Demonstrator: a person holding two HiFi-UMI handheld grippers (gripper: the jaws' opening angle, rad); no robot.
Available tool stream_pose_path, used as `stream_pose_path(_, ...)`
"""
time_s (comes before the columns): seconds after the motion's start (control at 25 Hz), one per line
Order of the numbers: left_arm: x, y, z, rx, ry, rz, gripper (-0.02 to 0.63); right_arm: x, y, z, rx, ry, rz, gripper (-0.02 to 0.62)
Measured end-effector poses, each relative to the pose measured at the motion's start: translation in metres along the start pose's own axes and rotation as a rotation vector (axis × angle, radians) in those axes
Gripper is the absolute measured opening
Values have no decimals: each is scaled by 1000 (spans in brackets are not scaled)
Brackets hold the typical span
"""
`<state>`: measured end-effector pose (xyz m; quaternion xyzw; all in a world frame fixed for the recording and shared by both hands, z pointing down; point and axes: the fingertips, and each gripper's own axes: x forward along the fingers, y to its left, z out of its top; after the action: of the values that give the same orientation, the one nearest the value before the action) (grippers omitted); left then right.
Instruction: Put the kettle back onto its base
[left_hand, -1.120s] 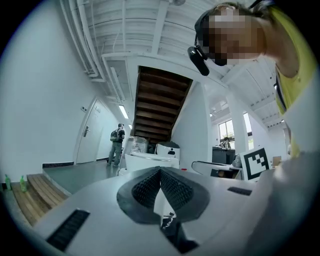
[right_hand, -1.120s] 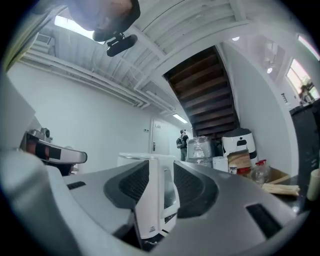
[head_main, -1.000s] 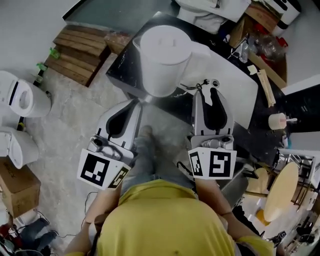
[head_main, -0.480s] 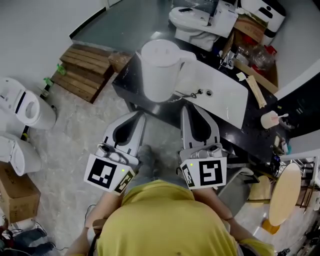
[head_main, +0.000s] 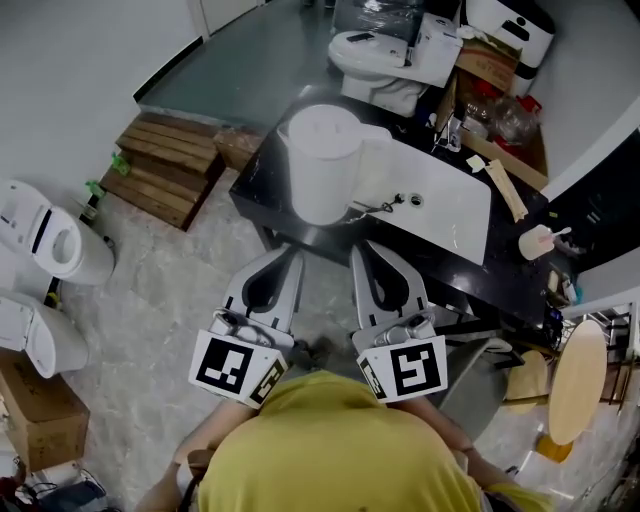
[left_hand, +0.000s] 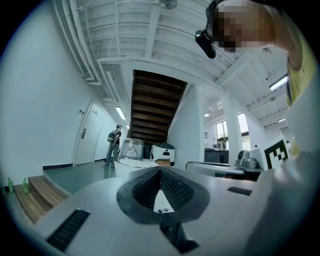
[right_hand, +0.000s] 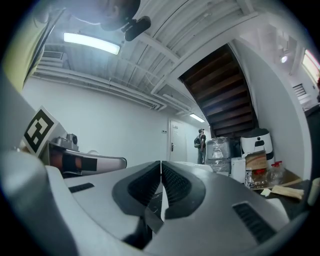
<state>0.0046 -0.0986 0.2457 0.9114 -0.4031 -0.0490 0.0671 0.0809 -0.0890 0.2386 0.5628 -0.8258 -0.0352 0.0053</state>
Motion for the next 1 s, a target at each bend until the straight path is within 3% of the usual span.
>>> stream_pose_path(0.4, -5, 5, -10, -19, 44, -74, 9, 0, 14, -10, 72, 18, -32, 16)
stream_pose_path(1.0, -18, 19, -21, -54, 23, -148, 9, -5, 36, -24, 100, 26, -98, 15)
